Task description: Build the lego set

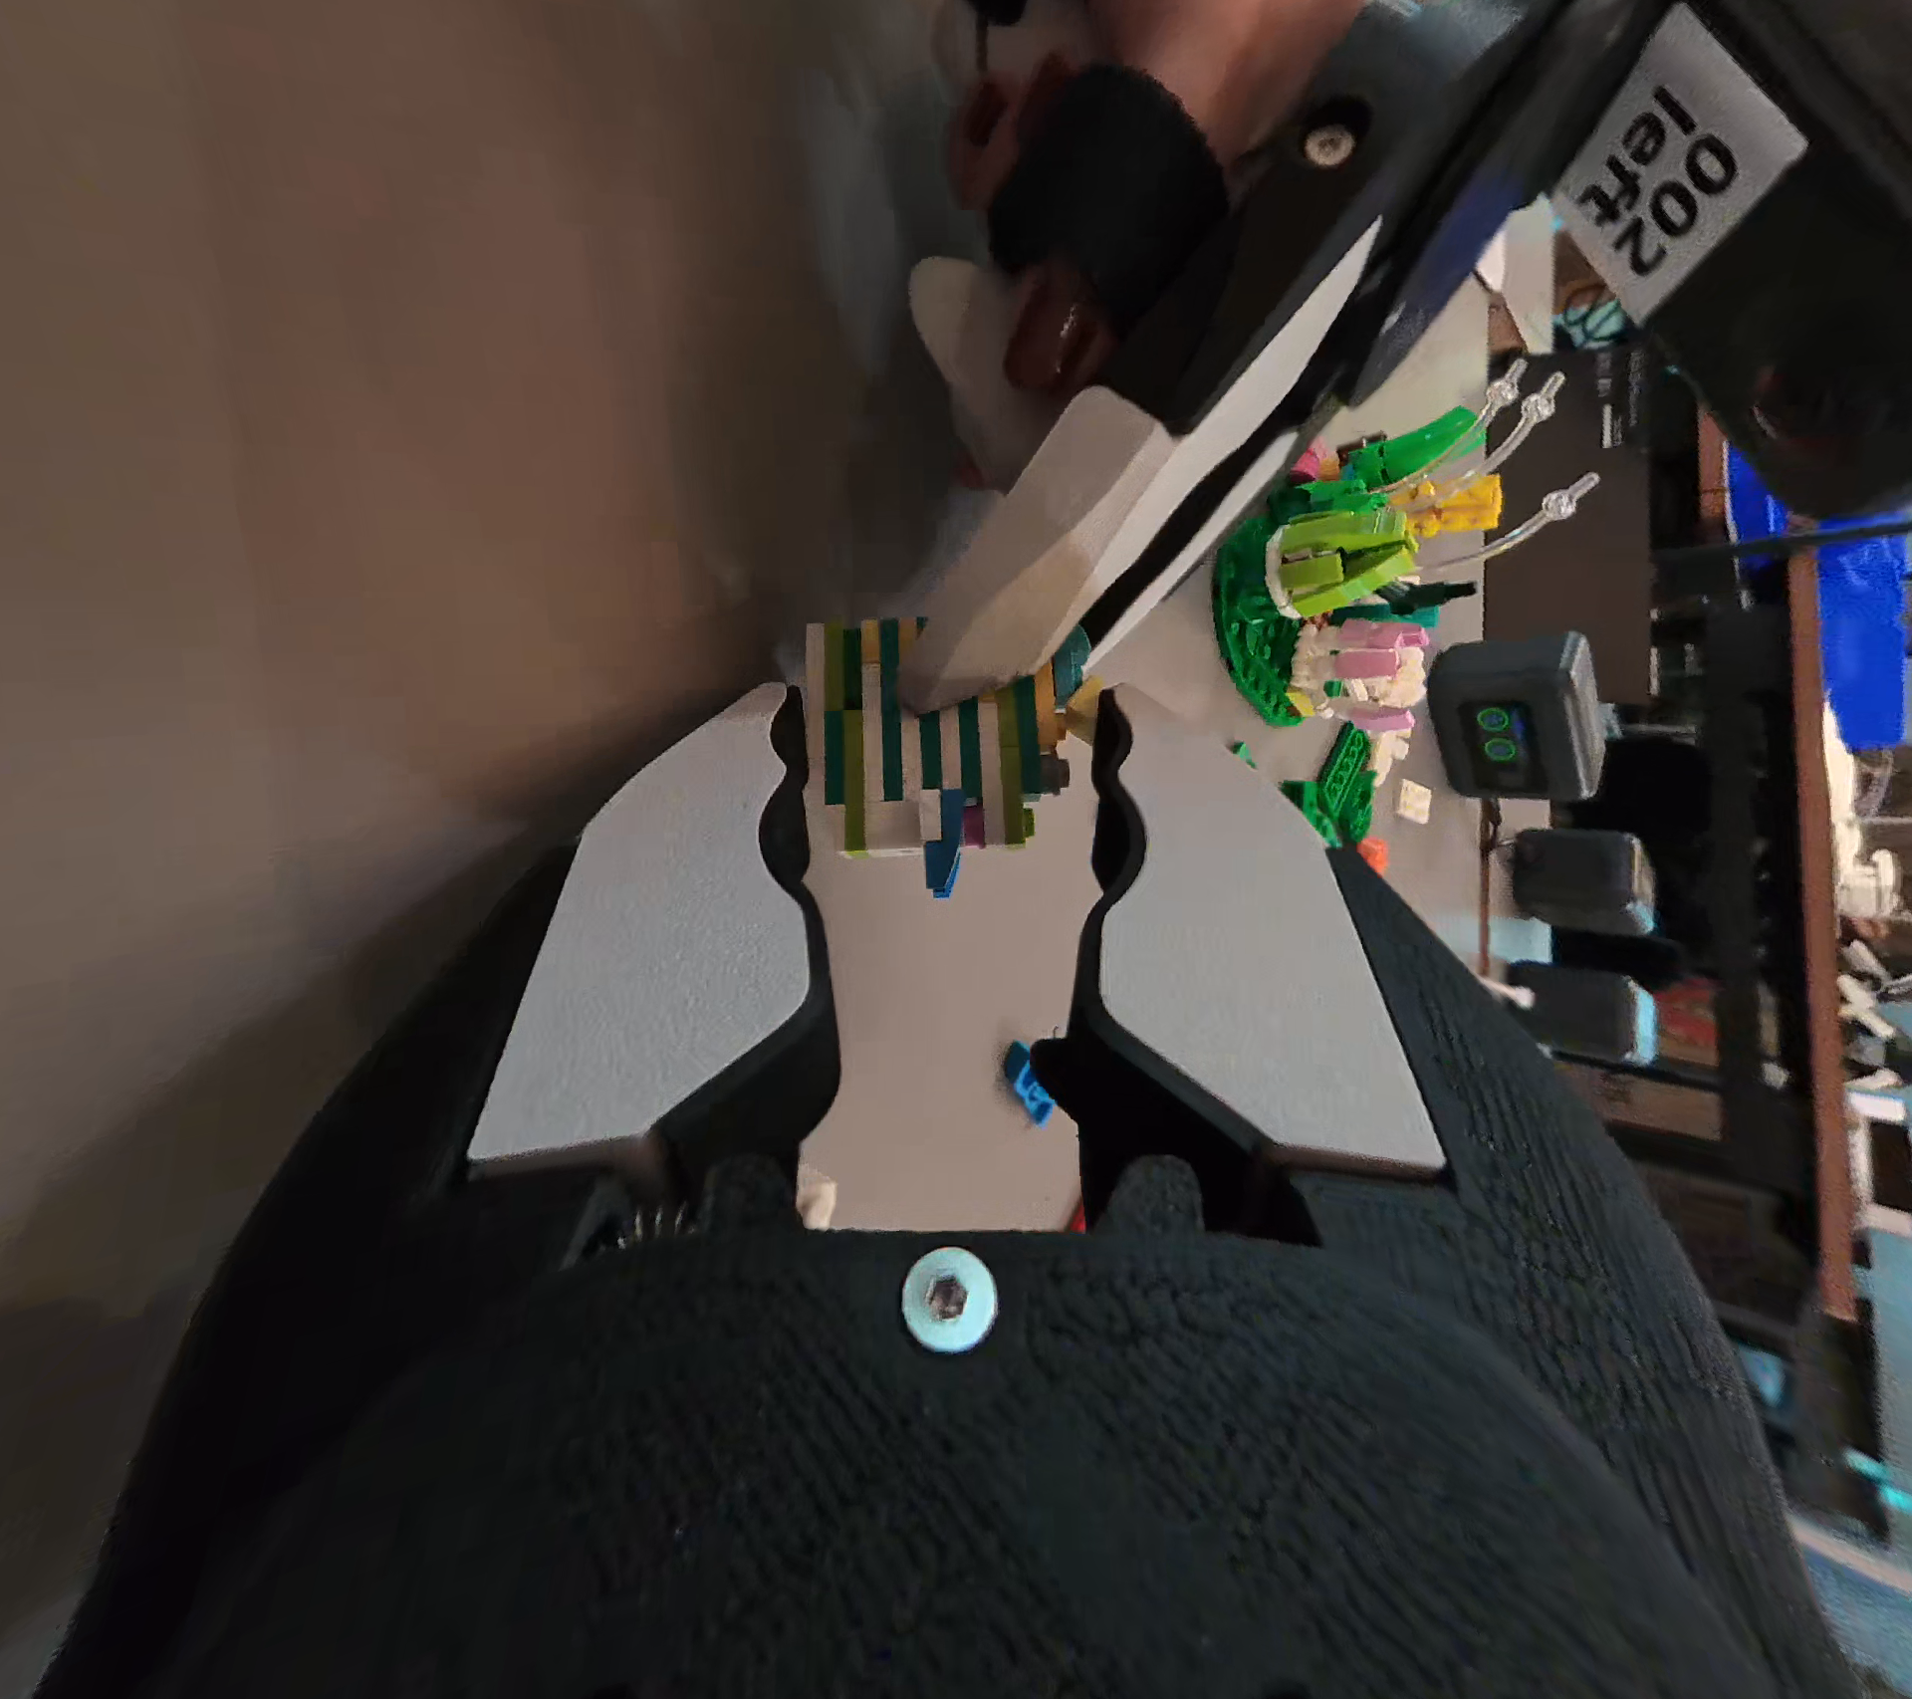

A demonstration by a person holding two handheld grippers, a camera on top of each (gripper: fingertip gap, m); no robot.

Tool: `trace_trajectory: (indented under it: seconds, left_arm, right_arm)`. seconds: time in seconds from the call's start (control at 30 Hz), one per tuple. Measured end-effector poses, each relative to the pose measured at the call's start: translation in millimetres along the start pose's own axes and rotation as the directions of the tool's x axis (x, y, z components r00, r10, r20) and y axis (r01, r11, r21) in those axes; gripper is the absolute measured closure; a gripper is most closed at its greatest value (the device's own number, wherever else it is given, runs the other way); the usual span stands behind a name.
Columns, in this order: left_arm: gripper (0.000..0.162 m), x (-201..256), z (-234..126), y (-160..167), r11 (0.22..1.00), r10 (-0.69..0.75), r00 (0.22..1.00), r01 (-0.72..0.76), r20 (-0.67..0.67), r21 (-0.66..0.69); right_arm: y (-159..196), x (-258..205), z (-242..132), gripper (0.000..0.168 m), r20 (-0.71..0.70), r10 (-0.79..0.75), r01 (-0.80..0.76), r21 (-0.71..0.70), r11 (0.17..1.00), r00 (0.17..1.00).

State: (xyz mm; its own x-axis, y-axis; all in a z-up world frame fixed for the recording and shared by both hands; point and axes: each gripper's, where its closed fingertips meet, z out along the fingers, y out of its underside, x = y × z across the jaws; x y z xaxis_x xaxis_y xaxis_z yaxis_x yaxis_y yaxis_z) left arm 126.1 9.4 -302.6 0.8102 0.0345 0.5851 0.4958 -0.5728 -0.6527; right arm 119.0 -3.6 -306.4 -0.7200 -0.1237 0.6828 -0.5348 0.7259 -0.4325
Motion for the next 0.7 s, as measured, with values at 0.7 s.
trace_trajectory:
  seconds: [0.7]
  left_arm:
    - [0.153,17,2,14,0.987,-0.004,0.995,-0.012,-0.1,-0.161]
  right_arm:
    - [-12,-6,-2,0.112,0.131,-0.094,0.085,0.075,0.994,0.987]
